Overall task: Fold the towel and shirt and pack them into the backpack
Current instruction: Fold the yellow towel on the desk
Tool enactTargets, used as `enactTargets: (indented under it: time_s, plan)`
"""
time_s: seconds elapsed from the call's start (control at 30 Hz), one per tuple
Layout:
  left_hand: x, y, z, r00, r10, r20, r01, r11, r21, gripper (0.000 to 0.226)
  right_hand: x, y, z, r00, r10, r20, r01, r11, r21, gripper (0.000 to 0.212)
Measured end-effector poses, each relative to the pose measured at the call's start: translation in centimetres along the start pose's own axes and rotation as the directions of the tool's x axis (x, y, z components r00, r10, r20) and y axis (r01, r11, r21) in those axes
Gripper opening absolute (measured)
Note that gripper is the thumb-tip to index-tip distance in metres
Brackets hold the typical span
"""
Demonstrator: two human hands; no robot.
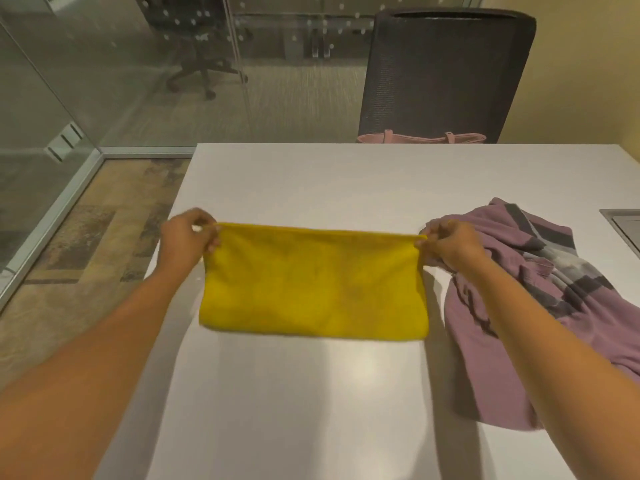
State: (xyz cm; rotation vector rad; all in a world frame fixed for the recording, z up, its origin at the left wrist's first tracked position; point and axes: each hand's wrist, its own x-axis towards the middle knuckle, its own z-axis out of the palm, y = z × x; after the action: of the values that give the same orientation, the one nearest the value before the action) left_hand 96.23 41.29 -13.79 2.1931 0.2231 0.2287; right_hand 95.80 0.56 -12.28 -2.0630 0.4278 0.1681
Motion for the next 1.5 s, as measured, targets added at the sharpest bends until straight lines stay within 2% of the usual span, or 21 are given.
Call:
enactTargets:
  time_s: [0.07,0.13,0.27,0.37,0.5,0.57,0.63,0.73,0.8,0.9,0.97,1.03,1.1,1.17,1.23,1.3,1.37,1.43,1.5]
  plan:
    - [0.8,1.6,-1.6,0.994,0.057,-0.097,-0.063,0.996,-0.064,0.013,-0.5,-2.1,-0.7,0.976,-0.114,-0.183,0.133,0.986,0.097,0.015]
    - [1.2,2.7,-2.7,0.992,0.073,-0.106,-0.084,0.992,-0.098,0.017,-0.9,-3.5,-1.0,0.942,-0.199,-0.269,0.222,0.974,0.055,0.019]
    - [0.8,3.0,-3.5,0.987,0.081,-0.139,-0.092,0.993,-0.075,0.005,-1.3,-4.5,-0.9,0.922,-0.204,-0.328,0.239,0.968,0.07,0.017]
    - [0.8,3.1,-3.5,0.983,0.051,-0.177,-0.069,0.993,-0.097,0.014,-1.6,-5.1,-0.8,0.918,-0.195,-0.344,0.231,0.971,0.067,0.015]
    - [0.9,4.6,-3.2,0.994,-0.014,-0.108,0.0,0.992,-0.128,0.014,-1.4,-6.5,-0.8,0.905,-0.154,-0.396,0.194,0.979,0.062,0.017]
    - [1.0,5.4,-3.4,0.992,-0.037,-0.117,0.018,0.987,-0.159,0.014,-1.4,-7.2,-0.9,0.898,-0.139,-0.417,0.187,0.98,0.075,0.015]
    - [1.0,6.3,-4.0,0.985,-0.032,-0.169,-0.005,0.977,-0.213,0.004,-1.6,-7.6,-1.1,0.877,-0.149,-0.457,0.237,0.961,0.141,0.011]
    - [-0.5,7.6,-4.5,0.97,0.036,-0.24,-0.108,0.95,-0.292,0.024,-3.0,-6.9,-1.0,0.843,-0.169,-0.511,0.335,0.908,0.252,0.011]
    - [-2.5,6.8,-4.4,0.976,0.07,-0.207,-0.133,0.942,-0.307,0.03,-3.9,-4.6,-0.6,0.857,-0.178,-0.483,0.36,0.879,0.314,0.011]
    - [-6.1,1.9,-3.4,0.995,0.07,-0.07,-0.086,0.964,-0.252,0.033,-5.7,1.0,1.0,0.897,-0.218,-0.384,0.312,0.929,0.201,0.009]
    - [-8.9,-1.7,-2.5,0.997,0.06,0.05,-0.054,0.991,-0.123,0.033,-7.2,5.0,2.2,0.931,-0.191,-0.312,0.225,0.972,0.075,0.01]
    - [-11.4,-4.5,-1.8,0.985,0.049,0.163,-0.055,0.998,0.032,0.035,-8.6,8.7,3.6,0.967,-0.097,-0.236,0.094,0.995,-0.023,0.018]
    - [-13.5,-6.2,-1.3,0.969,0.028,0.247,-0.069,0.985,0.156,0.024,-9.4,11.3,4.4,0.984,-0.018,-0.18,0.012,0.999,-0.036,0.032]
    - [-14.6,-7.5,-0.9,0.957,-0.011,0.29,-0.065,0.966,0.252,0.023,-9.5,12.3,4.6,0.987,-0.008,-0.163,0.008,1.0,0.001,0.036]
    - [-15.1,-8.0,-0.7,0.951,0.019,0.309,-0.126,0.936,0.33,0.027,-9.5,11.9,4.9,0.982,0.014,-0.19,-0.007,0.999,0.04,0.027]
    - [-15.5,-7.9,-0.6,0.951,0.076,0.3,-0.191,0.908,0.373,0.016,-9.5,11.0,4.9,0.974,0.055,-0.221,-0.028,0.992,0.124,0.02]
    - [-15.6,-7.6,-0.1,0.962,0.114,0.246,-0.21,0.887,0.411,0.031,-9.4,10.4,5.0,0.973,0.103,-0.209,-0.065,0.981,0.181,0.021]
    - [-15.4,-6.5,0.8,0.992,0.057,0.112,-0.096,0.919,0.383,0.03,-9.0,10.6,5.2,0.976,0.15,-0.157,-0.117,0.972,0.204,0.014]
    - [-15.4,-4.7,2.1,1.0,0.028,0.012,-0.03,0.951,0.308,0.024,-8.5,10.9,5.5,0.972,0.189,-0.14,-0.16,0.967,0.196,0.029]
